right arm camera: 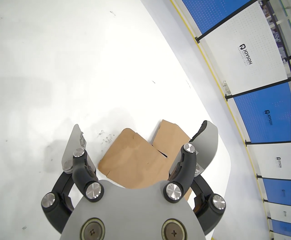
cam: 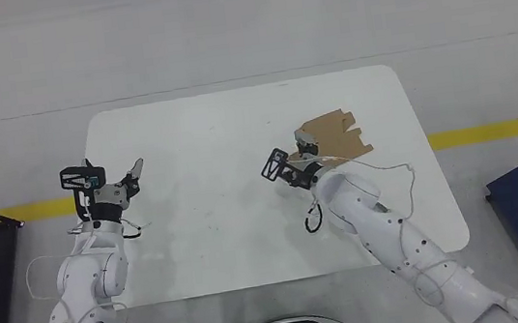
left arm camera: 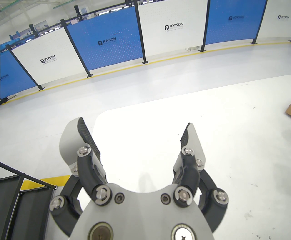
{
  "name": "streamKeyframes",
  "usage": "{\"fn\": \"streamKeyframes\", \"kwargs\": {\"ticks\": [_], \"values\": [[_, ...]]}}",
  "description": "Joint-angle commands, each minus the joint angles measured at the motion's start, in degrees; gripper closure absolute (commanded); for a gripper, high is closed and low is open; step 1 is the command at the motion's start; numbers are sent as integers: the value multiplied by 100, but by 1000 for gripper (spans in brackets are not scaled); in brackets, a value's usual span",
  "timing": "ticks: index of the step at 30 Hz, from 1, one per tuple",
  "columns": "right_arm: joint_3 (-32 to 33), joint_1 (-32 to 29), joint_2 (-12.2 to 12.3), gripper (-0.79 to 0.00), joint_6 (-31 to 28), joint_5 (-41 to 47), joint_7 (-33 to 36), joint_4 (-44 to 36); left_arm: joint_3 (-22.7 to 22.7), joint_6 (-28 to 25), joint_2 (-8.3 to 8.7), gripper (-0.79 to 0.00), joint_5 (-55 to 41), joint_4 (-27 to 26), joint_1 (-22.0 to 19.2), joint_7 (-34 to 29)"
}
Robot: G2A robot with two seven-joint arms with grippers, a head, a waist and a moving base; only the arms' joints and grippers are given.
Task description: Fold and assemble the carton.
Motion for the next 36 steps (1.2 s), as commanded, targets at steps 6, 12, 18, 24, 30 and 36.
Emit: {"fn": "streamKeyframes", "kwargs": {"ticks": [6,12,18,24,30,36], "values": [[90,61,-26,-785,80,-68,135,289,0,0,0,-785,0,0,0,0],[673,-270,94,-785,-30,18,42,182,0,0,0,-785,0,0,0,0],[1381,-770,245,-785,-96,-39,41,34,0,0,0,-785,0,0,0,0],[2373,-1375,385,-785,148,178,-14,-294,0,0,0,-785,0,0,0,0],[2973,-2018,433,-785,357,616,-425,-1051,0,0,0,-785,0,0,0,0],[2385,-1837,317,-785,752,829,-717,-1260,0,0,0,-785,0,0,0,0]]}}
